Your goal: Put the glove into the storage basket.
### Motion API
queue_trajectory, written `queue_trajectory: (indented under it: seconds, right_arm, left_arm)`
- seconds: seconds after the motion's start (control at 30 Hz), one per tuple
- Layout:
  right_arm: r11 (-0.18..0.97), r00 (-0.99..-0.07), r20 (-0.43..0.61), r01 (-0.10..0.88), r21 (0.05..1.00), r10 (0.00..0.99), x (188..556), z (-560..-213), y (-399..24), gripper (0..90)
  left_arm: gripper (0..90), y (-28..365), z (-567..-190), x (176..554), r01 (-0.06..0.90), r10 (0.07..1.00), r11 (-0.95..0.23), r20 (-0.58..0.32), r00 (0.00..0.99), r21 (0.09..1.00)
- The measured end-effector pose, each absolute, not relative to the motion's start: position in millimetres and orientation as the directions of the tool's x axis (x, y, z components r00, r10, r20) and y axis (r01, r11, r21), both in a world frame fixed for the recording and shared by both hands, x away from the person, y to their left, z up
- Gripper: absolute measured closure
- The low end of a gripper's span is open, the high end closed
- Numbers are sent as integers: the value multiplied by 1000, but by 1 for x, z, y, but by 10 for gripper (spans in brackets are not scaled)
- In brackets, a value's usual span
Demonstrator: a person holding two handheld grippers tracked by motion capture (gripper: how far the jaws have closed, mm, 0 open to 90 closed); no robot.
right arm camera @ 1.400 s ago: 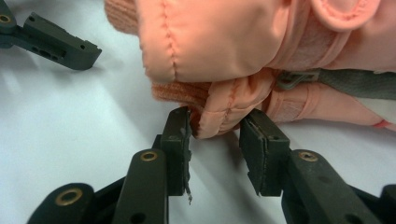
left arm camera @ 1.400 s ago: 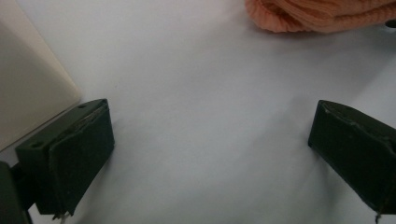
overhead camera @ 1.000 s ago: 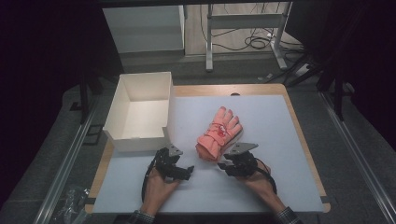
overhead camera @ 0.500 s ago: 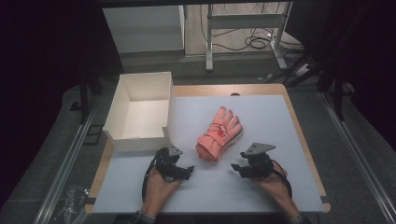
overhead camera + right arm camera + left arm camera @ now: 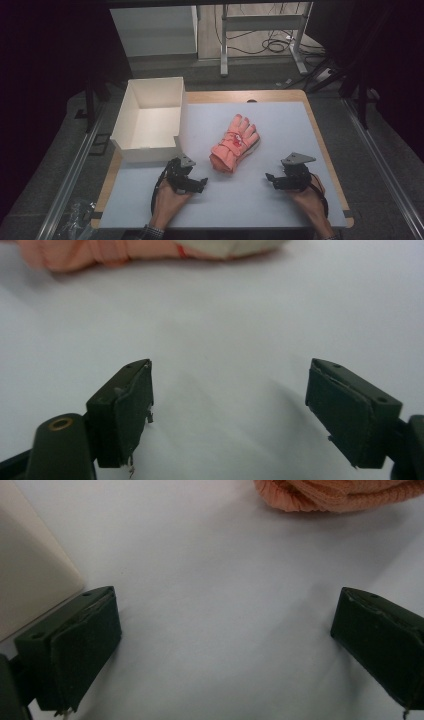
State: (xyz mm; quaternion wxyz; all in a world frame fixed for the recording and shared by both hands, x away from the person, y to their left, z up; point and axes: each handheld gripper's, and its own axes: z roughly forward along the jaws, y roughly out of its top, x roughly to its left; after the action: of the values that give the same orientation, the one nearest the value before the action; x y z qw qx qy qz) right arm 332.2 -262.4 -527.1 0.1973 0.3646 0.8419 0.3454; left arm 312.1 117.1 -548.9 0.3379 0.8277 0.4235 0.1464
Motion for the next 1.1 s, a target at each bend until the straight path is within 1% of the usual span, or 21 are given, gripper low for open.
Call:
queue_trajectory:
  seconds: [0.03, 0.13, 0.33, 0.47, 0.6, 0.73, 0.9, 1.1]
  right_arm:
    - [500, -653, -85, 484, 718, 753, 333, -529, -263, 176]
    - [481, -647, -54, 507, 715, 761, 336, -530, -266, 156]
    - [474, -644, -49, 507, 720, 764, 335, -531, -266, 155]
    - [473, -644, -50, 505, 722, 763, 335, -532, -266, 155]
    - [472, -644, -49, 504, 723, 763, 335, -532, -266, 155]
    - [472, -644, -49, 504, 723, 763, 335, -532, -266, 155]
    - [472, -645, -49, 503, 724, 763, 335, -532, -266, 155]
    - [474, -645, -52, 501, 724, 762, 335, -532, -266, 155]
  left_arm:
    - [1, 117, -549, 312, 601, 799, -413, -45, 600, 684]
    - [3, 118, -548, 312, 603, 793, -419, -49, 607, 679]
    - [5, 114, -538, 311, 595, 758, -424, -92, 646, 682]
    - [2, 106, -529, 313, 576, 739, -449, -78, 669, 684]
    - [1, 100, -518, 316, 574, 724, -460, -88, 685, 677]
    - [1, 95, -503, 323, 581, 705, -461, -121, 699, 671]
    - [1, 85, -487, 333, 581, 682, -486, -133, 719, 653]
    - [1, 69, -463, 351, 569, 675, -508, -112, 729, 647]
